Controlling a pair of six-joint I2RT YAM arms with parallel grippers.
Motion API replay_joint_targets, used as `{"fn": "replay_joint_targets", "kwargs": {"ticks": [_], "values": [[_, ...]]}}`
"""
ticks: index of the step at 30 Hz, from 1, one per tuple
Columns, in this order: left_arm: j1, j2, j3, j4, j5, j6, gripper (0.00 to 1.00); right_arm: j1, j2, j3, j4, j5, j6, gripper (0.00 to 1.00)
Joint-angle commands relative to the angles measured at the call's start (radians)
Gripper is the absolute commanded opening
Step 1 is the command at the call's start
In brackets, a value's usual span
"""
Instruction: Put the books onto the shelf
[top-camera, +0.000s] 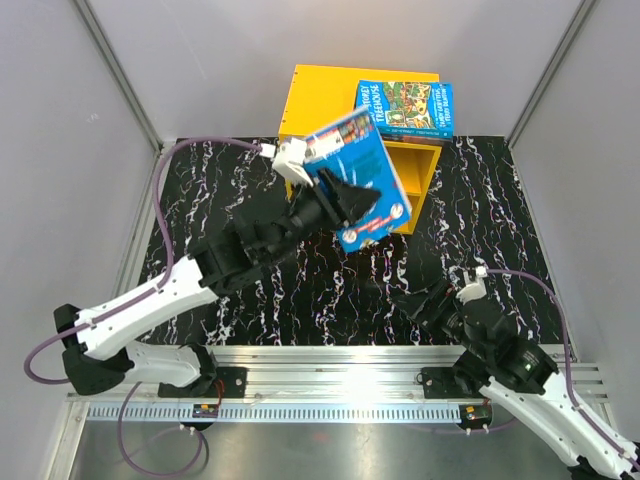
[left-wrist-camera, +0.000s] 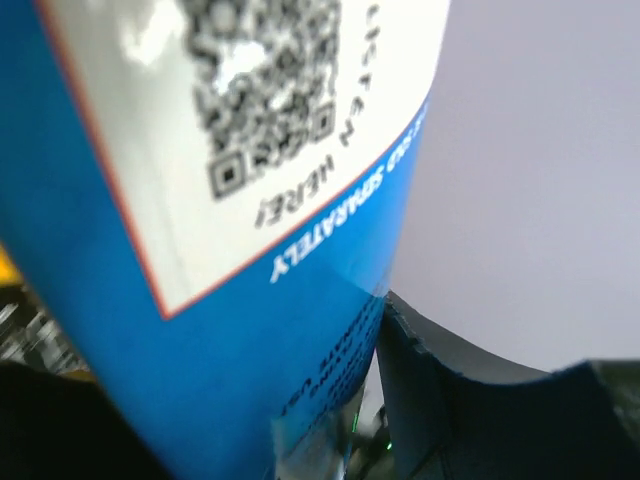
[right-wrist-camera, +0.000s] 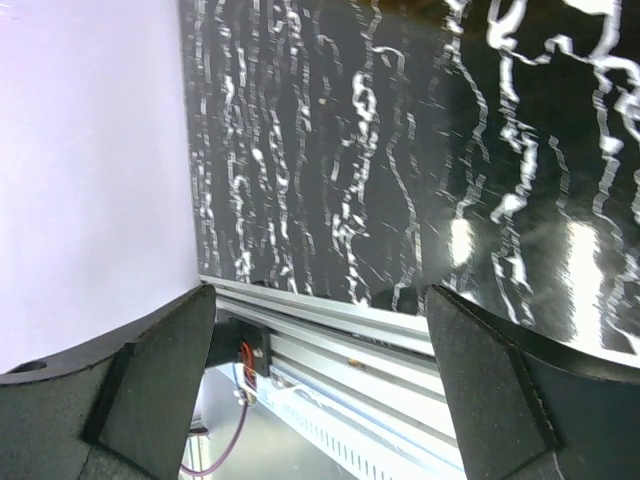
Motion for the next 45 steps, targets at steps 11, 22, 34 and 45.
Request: {"fn": "replay_joint_targets", "kwargs": {"ticks": [11,22,34,45], "values": [[0.012,0.699,0.856,0.556,-0.426,-0.246,0.00,0.006,-0.086,0.250,-0.367,0.103,-0.003,0.92],[0.043,0.889,1.084,0.383,-0.695,-0.384,0.43,0.006,-0.110,0.384,-0.577,0.163,0.006,0.92],[0.080,0.906,1.125,0.238,-0.624,-0.478,0.66,0.006,-0.110,0.378,-0.565,0.154,0.018,0.91],[0.064,0.915,1.067,0.184,-0.535,-0.598,0.63,0.006,-0.110,0.368,-0.584,0.154,0.043,0.90]]}}
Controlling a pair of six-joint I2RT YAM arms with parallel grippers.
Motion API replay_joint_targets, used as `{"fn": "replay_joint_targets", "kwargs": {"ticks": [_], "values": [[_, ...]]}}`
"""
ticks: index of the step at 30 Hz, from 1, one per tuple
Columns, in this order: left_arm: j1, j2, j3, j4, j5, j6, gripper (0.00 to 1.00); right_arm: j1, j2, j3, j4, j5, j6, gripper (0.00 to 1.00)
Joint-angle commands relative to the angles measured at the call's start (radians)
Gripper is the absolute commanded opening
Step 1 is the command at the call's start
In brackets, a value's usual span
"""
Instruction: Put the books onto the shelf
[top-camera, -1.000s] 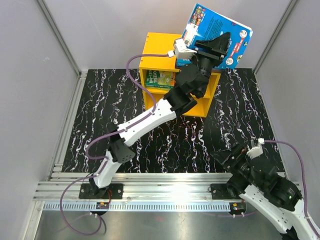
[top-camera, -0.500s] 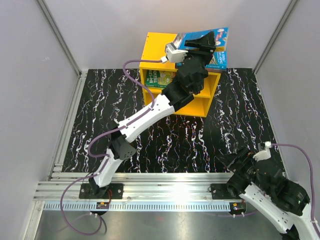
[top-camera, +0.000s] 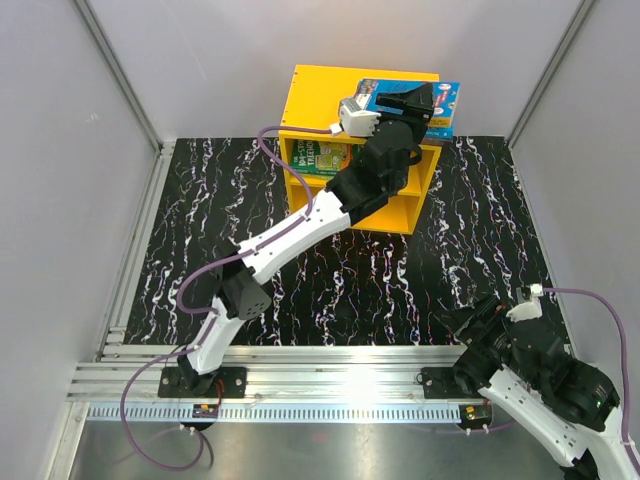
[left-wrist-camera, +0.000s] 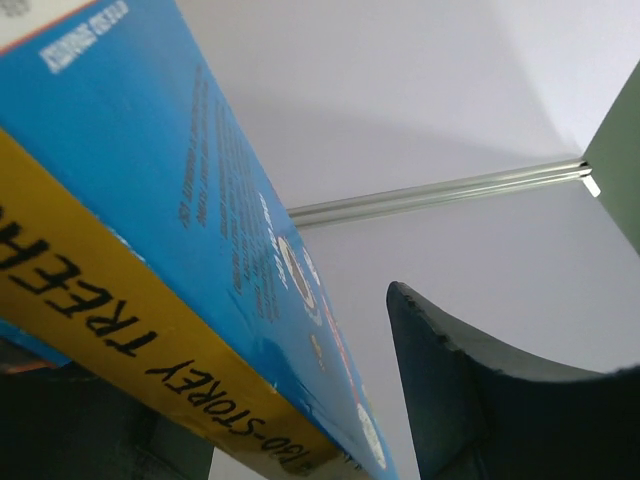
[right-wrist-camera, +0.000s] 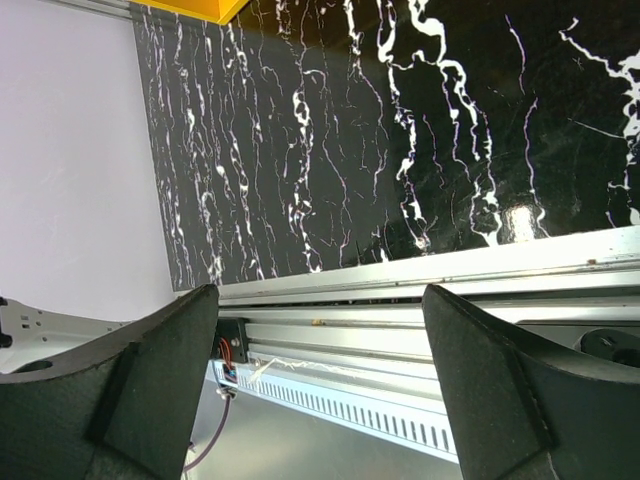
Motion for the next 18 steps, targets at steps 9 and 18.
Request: {"fn": "replay_joint_targets", "kwargs": {"ticks": [9,18], "values": [[0.037,0.041,0.056,0.190,0.149,-0.189,0.91,0.005,-0.002,0.030,-0.057,0.028,0.034,0.89],[0.049,0.059,0.059,0.187,0.265,-0.301,0.99,0.005,-0.002,0.012,-0.042,0.011,0.037,0.89]]}}
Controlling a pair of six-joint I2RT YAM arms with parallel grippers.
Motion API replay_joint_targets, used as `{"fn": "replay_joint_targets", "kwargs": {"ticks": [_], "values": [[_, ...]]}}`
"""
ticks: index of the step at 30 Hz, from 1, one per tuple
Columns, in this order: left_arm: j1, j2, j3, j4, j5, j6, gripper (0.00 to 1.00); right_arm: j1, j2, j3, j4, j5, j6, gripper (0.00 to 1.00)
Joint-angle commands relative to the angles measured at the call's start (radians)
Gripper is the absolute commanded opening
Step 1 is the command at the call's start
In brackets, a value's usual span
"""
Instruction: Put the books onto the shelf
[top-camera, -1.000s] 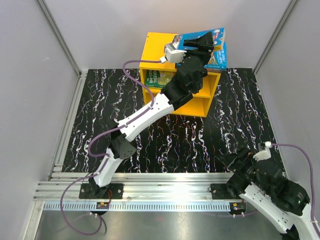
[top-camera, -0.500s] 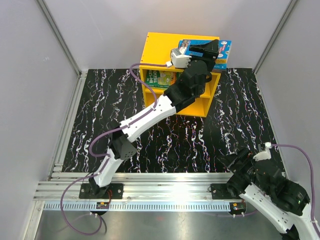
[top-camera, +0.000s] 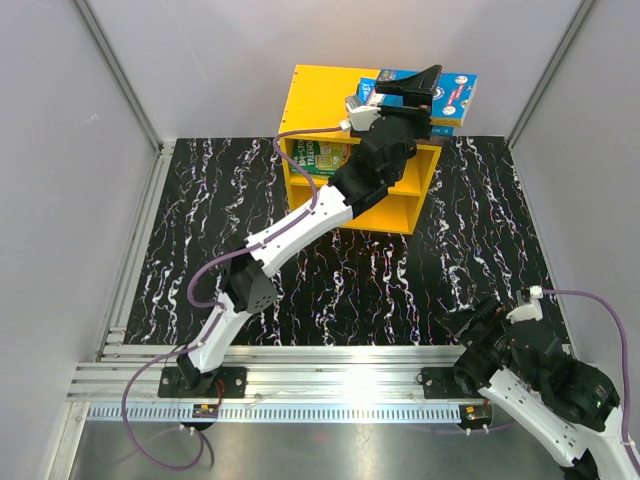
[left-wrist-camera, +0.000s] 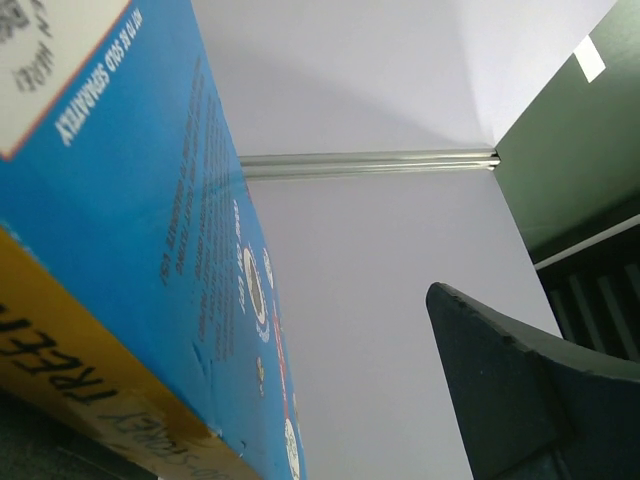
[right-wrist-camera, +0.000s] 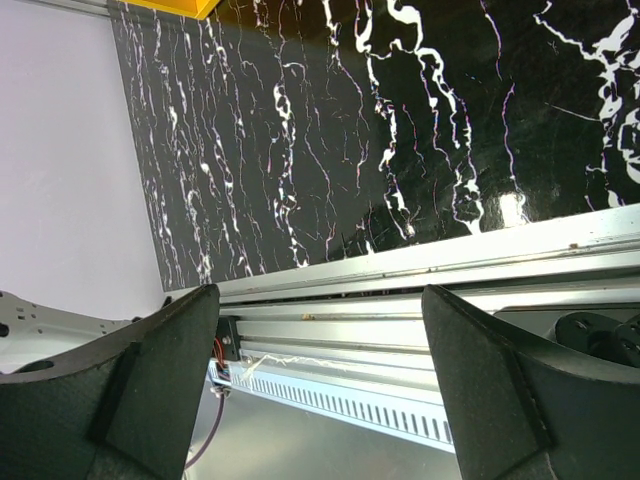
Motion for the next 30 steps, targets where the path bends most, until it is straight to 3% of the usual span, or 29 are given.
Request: {"fn": "replay_joint_targets", "kwargs": {"ticks": [1,8,11,13,16,20,22,26,30], "values": [[0.005,-0.016,0.016,0.085,0.087,-0.088,0.99,0.005,-0.004,0.011,0.003,0.012,0.016,0.89],[0.009,-0.043,0.016,0.090,0.093,-0.059,0.99,0.005,-0.001,0.014,0.093,-0.015,-0.035,0.89],[0.011,-0.097,-0.059,0.099,0.096,-0.038,0.99,0.005,0.014,0.066,0.331,-0.006,-0.126,0.83],[0.015,-0.115,-0.126,0.114,0.102,-0.041,0.99,0.007,0.045,0.138,0.435,0.060,-0.190,0.72],[0.032,-0.142,-0.175,0.119,0.121,-0.054,0.99,0.005,0.192,0.283,0.601,0.172,-0.381,0.73],[0.046,-0.152,-0.182,0.104,0.151,-0.051,0.99,0.005,0.621,0.635,0.538,0.337,-0.568,0.78],[0.052,-0.157,-0.183,0.096,0.162,-0.048,0.99,0.005,0.721,0.788,0.547,0.383,-0.686,0.78],[0.063,-0.160,-0.188,0.090,0.180,-0.053,0.99,0.005,0.865,0.943,0.631,0.425,-0.806,0.78],[0.066,-0.169,-0.225,0.103,0.188,-0.064,0.99,0.005,1.005,1.127,0.517,0.444,-0.833,0.79]]}}
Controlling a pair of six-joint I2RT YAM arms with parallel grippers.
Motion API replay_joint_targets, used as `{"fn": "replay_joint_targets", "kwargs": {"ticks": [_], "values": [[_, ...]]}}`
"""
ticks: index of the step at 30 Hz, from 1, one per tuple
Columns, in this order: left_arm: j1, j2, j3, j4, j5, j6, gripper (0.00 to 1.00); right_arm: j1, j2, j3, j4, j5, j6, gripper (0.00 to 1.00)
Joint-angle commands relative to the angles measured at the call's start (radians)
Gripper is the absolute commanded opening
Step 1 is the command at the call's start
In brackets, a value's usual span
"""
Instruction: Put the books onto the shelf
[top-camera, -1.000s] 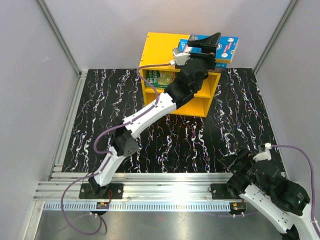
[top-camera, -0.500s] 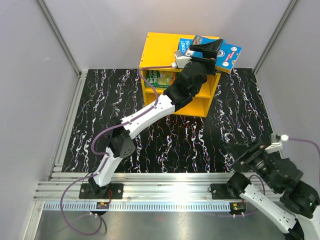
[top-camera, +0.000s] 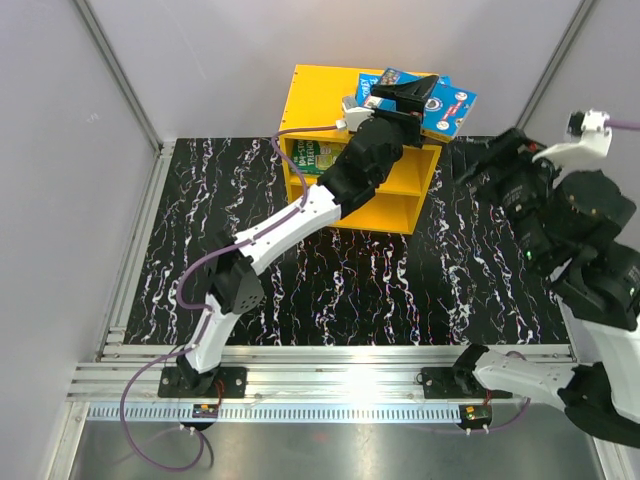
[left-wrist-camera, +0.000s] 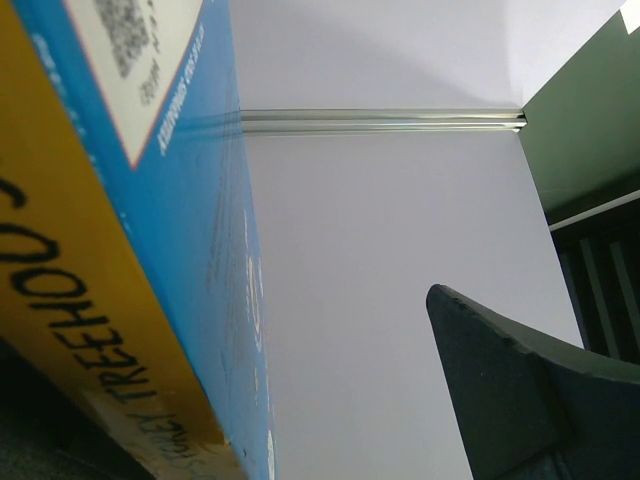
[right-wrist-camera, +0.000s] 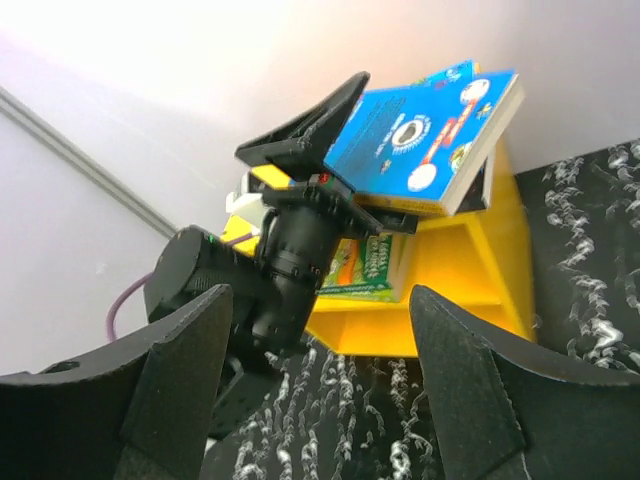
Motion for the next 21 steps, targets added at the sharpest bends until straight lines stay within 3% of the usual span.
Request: {"fn": "replay_joint_targets", "kwargs": {"ticks": [1,4,5,6,7,8,9,10,12,16,19,20,21], "values": [[0.025,-0.076,-0.032,0.057,0.020,-0.019,0.99,0.002,0.102,0.239,-0.098,0.066,-0.106,0.79],[0.024,-0.098,-0.091,0.083,0.018,-0.030,0.99,-0.045,0.268,0.456,-0.280,-0.021,-0.118,0.80],[0.025,-0.105,-0.100,0.086,0.018,-0.033,0.99,-0.208,0.340,0.515,-0.373,-0.108,-0.098,0.78],[0.024,-0.110,-0.106,0.086,0.018,-0.035,0.99,-0.346,0.363,0.558,-0.396,-0.385,-0.078,0.74],[0.024,-0.110,-0.112,0.089,0.020,-0.036,0.99,-0.470,0.379,0.590,-0.400,-0.538,-0.058,0.70],[0.027,-0.111,-0.115,0.090,0.023,-0.036,0.99,-0.696,0.420,0.609,-0.428,-0.666,-0.045,0.70],[0.025,-0.113,-0.115,0.092,0.021,-0.038,0.99,-0.817,0.451,0.627,-0.451,-0.957,-0.034,0.72],[0.027,-0.122,-0.124,0.086,0.012,-0.014,0.99,-0.902,0.478,0.633,-0.462,-1.075,0.006,0.74],[0.035,-0.162,-0.177,0.064,-0.025,0.000,0.99,-1.022,0.474,0.545,-0.389,-1.243,0.061,0.74],[0.077,-0.179,-0.223,0.113,0.058,-0.016,0.99,-1.169,0.391,0.150,-0.149,-1.498,0.265,0.71],[0.088,-0.173,-0.197,0.103,0.102,-0.007,0.99,-1.193,0.362,-0.085,0.159,-1.697,0.474,0.73],[0.090,-0.167,-0.191,0.103,0.119,-0.006,0.99,-1.194,0.354,-0.133,0.358,-1.750,0.538,0.73],[0.093,-0.162,-0.172,0.101,0.130,-0.003,0.99,-1.194,0.345,-0.179,0.451,-1.790,0.604,0.73]]}}
